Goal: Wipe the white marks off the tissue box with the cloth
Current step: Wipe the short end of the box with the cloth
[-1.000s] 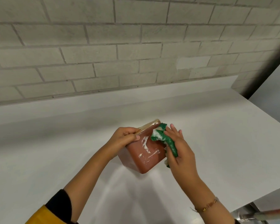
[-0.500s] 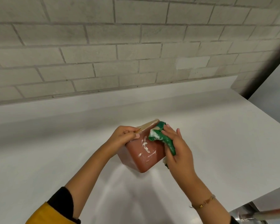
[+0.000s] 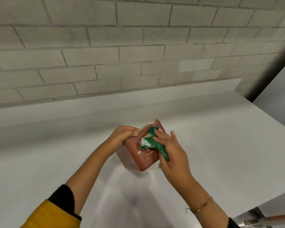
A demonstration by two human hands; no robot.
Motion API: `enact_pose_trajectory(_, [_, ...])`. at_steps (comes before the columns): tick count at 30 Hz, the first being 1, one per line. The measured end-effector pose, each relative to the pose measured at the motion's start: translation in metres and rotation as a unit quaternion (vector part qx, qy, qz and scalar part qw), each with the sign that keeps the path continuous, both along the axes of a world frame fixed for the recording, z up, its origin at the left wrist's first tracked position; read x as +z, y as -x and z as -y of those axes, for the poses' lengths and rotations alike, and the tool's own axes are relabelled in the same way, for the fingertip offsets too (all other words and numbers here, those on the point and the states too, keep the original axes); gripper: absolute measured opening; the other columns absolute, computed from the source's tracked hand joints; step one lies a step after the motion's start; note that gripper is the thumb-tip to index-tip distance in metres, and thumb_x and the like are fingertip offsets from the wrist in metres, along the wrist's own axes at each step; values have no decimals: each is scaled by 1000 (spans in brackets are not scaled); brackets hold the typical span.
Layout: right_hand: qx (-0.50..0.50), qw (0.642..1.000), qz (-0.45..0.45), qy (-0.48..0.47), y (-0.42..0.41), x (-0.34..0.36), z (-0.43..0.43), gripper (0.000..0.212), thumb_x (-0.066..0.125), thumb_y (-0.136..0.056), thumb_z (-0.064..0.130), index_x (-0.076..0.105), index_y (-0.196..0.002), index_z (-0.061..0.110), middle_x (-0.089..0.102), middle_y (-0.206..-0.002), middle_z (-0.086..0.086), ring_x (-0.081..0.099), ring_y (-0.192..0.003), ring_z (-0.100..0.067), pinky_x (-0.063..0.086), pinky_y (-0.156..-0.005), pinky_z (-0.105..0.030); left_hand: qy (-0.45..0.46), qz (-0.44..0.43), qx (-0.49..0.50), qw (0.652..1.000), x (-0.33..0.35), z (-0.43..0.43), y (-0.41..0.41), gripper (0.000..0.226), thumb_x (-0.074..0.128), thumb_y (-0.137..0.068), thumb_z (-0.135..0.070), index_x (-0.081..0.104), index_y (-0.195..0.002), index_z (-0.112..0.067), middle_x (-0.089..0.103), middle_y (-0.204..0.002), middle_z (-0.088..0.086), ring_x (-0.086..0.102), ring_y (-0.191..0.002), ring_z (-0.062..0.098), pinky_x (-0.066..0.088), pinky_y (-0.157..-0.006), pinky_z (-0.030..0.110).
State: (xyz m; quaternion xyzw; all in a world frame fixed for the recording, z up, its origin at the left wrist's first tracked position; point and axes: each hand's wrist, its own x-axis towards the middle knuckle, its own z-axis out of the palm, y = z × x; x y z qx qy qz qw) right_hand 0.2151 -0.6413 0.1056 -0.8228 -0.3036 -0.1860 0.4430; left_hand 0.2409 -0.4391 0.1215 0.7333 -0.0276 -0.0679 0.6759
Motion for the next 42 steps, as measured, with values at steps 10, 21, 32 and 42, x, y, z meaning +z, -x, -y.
enact_pose_trajectory(10, [9,998,-24,-53,-3,1,15,43,47,-84,-4,58,-116,22,60,-121,13,53,-122,-6,26,-115,-32,-1,3,-28,1000,-1,-1,-2,33,60,-57,-41,78,-81,-27,74,-72,0,69,-66,13,51,-59,18])
enact_pose_trajectory(21, [92,995,-17,-23,17,4,-15,38,51,-80,-1,60,-113,18,63,-121,6,53,-123,-8,29,-112,-25,17,-7,-38,999,0,-5,-5,22,51,-74,-17,72,-73,-10,69,-56,-9,63,-53,1,45,-51,10])
enact_pose_trajectory(32, [-3,991,-104,-84,-1,8,-11,43,48,-84,-6,59,-111,25,67,-107,11,69,-83,-27,38,-105,-25,-9,-6,-18,1000,-5,-10,-9,28,56,-63,-45,75,-68,-24,69,-63,-6,62,-58,6,46,-53,17])
enact_pose_trajectory(42, [71,995,-55,-50,15,14,-23,39,49,-82,1,60,-112,23,62,-112,20,56,-111,2,38,-101,-15,2,-6,-10,1000,-8,-13,-15,25,57,-62,-43,66,-58,-20,60,-62,4,53,-58,18,40,-56,28])
